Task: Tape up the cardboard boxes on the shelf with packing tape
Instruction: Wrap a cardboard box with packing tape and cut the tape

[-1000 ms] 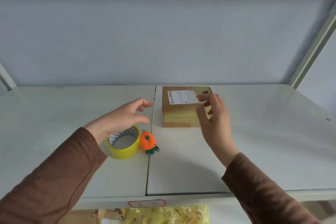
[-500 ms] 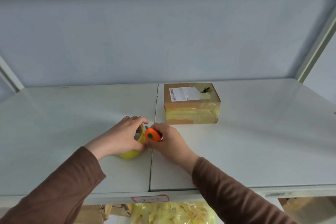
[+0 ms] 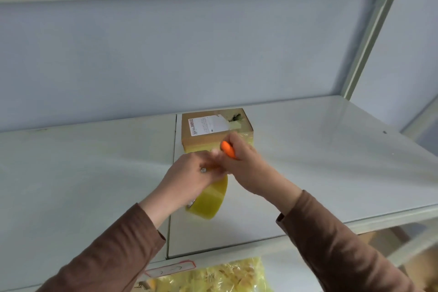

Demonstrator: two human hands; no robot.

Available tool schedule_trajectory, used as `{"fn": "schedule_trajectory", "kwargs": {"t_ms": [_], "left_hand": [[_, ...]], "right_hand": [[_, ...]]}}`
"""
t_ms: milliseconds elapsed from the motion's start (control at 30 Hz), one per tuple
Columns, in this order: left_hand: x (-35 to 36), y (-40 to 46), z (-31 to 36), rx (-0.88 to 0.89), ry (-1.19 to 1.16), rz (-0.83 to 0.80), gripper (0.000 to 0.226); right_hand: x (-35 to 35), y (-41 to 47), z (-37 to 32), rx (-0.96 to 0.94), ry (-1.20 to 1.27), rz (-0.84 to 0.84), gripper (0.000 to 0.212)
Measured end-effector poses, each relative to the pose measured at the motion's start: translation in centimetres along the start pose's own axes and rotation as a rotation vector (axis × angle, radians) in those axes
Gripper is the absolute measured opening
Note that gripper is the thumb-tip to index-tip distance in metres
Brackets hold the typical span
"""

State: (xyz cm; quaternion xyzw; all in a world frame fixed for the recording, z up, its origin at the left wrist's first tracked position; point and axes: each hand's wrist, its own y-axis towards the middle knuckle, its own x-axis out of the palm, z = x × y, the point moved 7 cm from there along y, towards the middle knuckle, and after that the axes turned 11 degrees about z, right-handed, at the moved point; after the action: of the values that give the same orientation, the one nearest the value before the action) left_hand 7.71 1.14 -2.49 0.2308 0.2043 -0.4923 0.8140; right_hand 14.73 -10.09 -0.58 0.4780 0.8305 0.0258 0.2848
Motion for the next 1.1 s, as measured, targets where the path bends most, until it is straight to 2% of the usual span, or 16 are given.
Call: {"fn": "schedule_trajectory", "kwargs": {"t_ms": [100, 167, 233, 333, 433, 467, 567, 667, 767, 900, 1000, 1100], "left_hand": [[1.6, 0.6, 1.2, -0.001, -0.118, -0.037, 0.01], [2.2, 0.9, 1.6, -0.057, -0.267, -0.072, 0.02], [2.2, 1.4, 1.9, -0.097, -0.36, -0.061, 0.031], [2.4, 2.5, 2.3, -0.127, -0.437, -0.017, 0.028], [3.0, 3.3, 2.9, -0.123, -0.46, -0.02, 0.022], [3.2, 3.7, 3.1, -0.114, -0.448, -0.03, 0.024], [2.7, 5.6, 4.1, -0.055, -0.377, -0.027, 0.032], [1.8, 8.7, 5.7, -0.003, -0.312, 0.007, 0.02], [2.2, 11.6, 6.9, 0.034, -0.267, -0.054, 0.016], [0.6, 15.7, 6.5, 0.01, -0.258, 0.014, 0.016], [1.8, 17.7, 5.4, 0.016, -0.129, -0.119, 0.016], [2.3, 19.1, 4.5, 0.048, -0.033, -0.149, 0.035]], "right_hand": [[-5.3, 0.9, 2.1, 0.143, 0.158, 0.345, 0.043], [-8.0, 0.6, 3.4, 0.203, 0.317, 0.437, 0.038], [-8.0, -0.5, 3.8, 0.177, 0.384, 0.37, 0.029], [-5.9, -3.9, 3.5, 0.058, 0.402, 0.196, 0.02], [-4.4, -6.8, 2.9, -0.007, 0.353, 0.003, 0.057], [-4.3, -7.2, 2.7, -0.015, 0.321, -0.021, 0.063], [-5.3, -7.3, 1.5, -0.031, 0.296, 0.016, 0.057], [-6.4, -6.6, 1.4, -0.024, 0.3, 0.107, 0.04], [-7.0, -5.5, 2.3, 0.085, 0.359, 0.096, 0.023], [-6.5, -4.8, 3.1, 0.216, 0.421, 0.066, 0.028], [-5.6, -4.8, 4.0, 0.284, 0.406, 0.051, 0.034], [-5.8, -3.8, 4.9, 0.335, 0.435, 0.128, 0.021]]}}
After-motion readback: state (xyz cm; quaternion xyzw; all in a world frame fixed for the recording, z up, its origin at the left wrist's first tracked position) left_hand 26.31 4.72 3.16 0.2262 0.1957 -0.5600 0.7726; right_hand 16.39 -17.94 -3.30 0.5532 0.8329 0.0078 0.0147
